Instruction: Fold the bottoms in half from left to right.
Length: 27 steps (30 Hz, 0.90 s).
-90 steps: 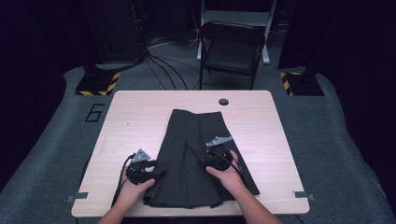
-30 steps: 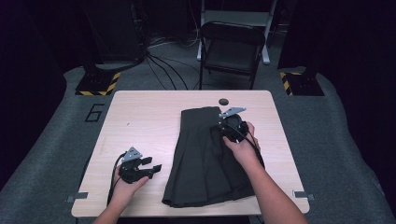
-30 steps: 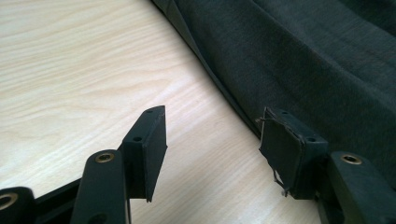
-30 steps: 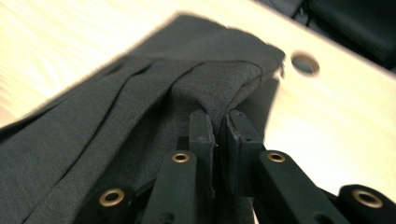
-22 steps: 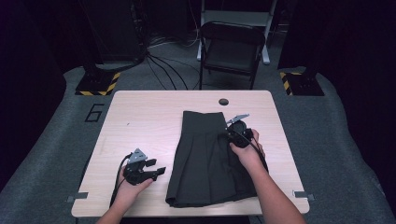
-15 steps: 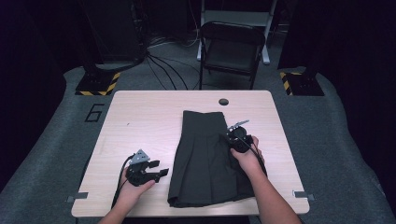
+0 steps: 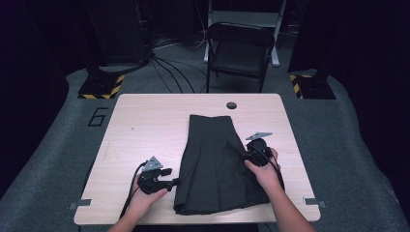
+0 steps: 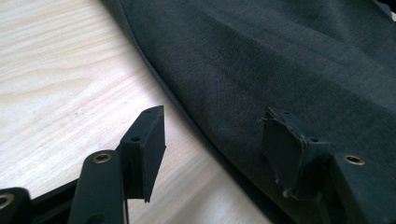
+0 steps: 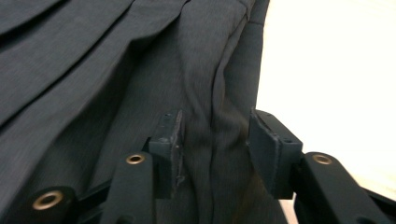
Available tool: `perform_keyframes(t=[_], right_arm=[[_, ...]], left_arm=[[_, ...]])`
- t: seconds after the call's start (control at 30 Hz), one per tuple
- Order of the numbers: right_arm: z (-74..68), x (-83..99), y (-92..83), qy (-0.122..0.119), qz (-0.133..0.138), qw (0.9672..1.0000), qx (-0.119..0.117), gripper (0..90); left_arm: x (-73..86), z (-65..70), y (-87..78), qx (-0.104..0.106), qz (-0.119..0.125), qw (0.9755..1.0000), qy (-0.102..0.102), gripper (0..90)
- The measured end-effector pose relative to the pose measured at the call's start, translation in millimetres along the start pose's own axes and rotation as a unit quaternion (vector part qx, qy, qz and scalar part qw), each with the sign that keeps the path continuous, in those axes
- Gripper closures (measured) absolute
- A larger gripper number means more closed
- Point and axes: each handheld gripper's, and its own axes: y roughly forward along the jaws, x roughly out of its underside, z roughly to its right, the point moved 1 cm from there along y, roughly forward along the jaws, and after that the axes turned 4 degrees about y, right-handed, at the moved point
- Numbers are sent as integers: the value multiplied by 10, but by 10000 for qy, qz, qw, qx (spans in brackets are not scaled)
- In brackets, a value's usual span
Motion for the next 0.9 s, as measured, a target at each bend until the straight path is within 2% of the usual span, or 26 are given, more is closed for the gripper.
perform_keyframes(t=[0.13, 0.27, 0.33, 0.43, 0.5, 0.53, 0.67, 0.7, 0.77, 0.8, 0.83, 0.9], right_arm=[[21, 145, -77, 14, 126, 9998, -171, 504], [38, 255, -68, 4, 144, 9998, -99, 482], [78, 354, -10, 164, 127, 9997, -118, 453], [103, 400, 34, 283, 137, 9993, -178, 429], [109, 418, 56, 356, 134, 9991, -194, 405], [114, 419, 72, 347, 126, 9991, -184, 390], [99, 437, 118, 329, 40, 9993, -168, 368], [92, 436, 122, 255, 52, 9996, -132, 368], [58, 438, 124, 244, 38, 9996, -122, 405], [51, 438, 126, 147, 61, 9998, -147, 441], [37, 436, 128, 77, 85, 9998, -167, 476], [7, 441, 116, 107, 50, 9997, -203, 546]], left_arm=[[-17, 13, 99, -20, -99, 9999, -59, 384], [-40, 5, 162, -36, -150, 9999, -28, 383], [-62, 11, 230, -26, -106, 9998, -143, 379], [-72, 27, 298, -27, -167, 9998, -104, 377], [-75, 29, 332, -51, -204, 9998, 26, 376], [-73, 43, 351, -68, -234, 9997, -25, 376], [-68, 44, 408, -121, -255, 9996, 27, 378], [-66, 46, 417, -119, -252, 9996, 35, 389], [-67, 66, 428, -149, -245, 9996, 30, 450], [-73, 66, 432, -189, -263, 9993, 171, 483], [-76, 79, 437, -232, -271, 9992, 183, 522], [-81, 98, 444, -295, -298, 9987, 276, 588]])
